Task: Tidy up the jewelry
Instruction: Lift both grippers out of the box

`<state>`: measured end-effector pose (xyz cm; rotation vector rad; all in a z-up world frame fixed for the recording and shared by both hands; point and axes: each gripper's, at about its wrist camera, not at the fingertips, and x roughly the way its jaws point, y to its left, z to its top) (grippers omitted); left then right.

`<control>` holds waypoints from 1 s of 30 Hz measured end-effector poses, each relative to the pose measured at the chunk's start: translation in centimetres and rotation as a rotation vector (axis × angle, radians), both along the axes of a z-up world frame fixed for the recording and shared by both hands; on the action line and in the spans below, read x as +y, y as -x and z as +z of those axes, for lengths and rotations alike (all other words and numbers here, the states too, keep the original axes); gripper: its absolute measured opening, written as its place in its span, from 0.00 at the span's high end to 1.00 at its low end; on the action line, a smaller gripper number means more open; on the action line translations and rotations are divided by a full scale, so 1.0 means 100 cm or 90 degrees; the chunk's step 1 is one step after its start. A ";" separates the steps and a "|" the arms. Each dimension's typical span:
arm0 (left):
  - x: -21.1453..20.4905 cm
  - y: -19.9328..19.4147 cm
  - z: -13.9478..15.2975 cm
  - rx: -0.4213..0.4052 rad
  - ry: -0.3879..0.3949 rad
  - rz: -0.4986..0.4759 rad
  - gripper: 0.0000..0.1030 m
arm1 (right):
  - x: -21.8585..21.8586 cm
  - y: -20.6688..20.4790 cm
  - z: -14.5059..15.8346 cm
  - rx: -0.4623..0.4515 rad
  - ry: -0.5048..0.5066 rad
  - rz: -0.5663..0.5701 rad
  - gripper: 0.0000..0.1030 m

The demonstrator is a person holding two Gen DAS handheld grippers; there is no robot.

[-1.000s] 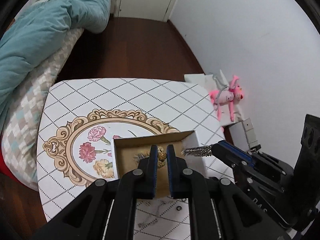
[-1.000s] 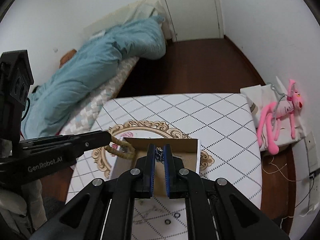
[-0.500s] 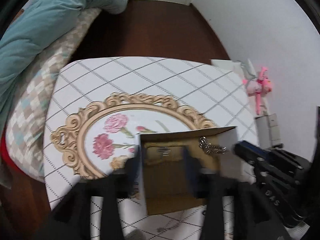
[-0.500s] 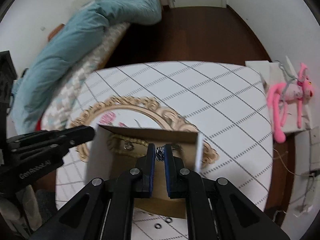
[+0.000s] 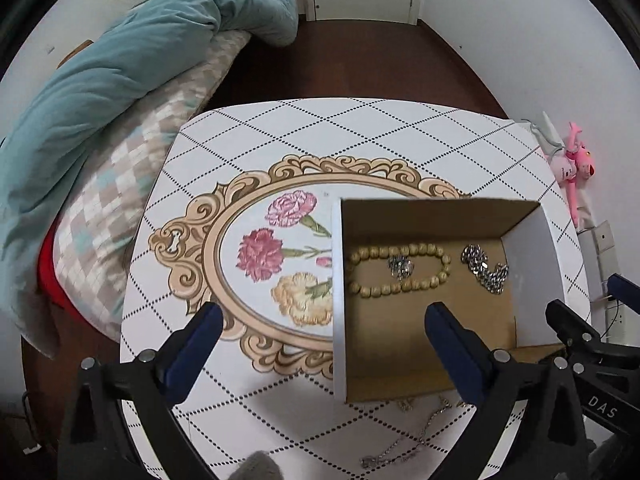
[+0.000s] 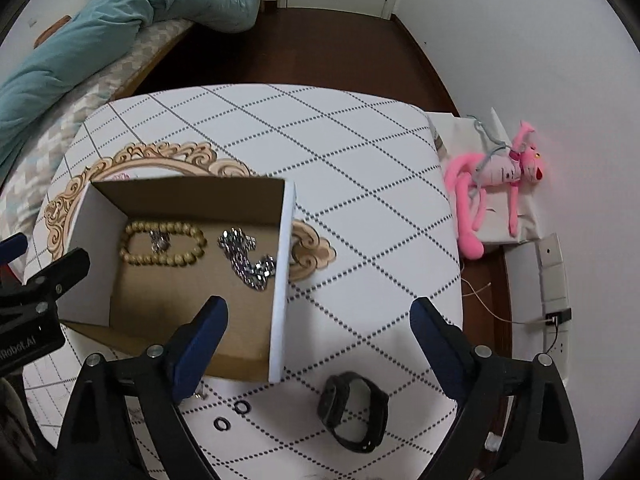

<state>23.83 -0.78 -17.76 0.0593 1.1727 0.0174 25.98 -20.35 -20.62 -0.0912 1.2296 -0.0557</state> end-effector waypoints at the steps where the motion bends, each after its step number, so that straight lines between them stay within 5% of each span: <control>1: -0.001 0.003 0.000 -0.003 0.000 -0.001 0.00 | 0.001 0.004 0.000 -0.002 -0.001 0.000 0.06; 14: -0.005 0.039 0.037 -0.066 0.010 -0.003 0.00 | -0.002 0.042 0.030 -0.056 -0.028 -0.023 0.05; 30: -0.004 0.089 0.102 -0.147 0.038 -0.013 0.00 | -0.006 0.101 0.120 -0.182 -0.046 -0.041 0.05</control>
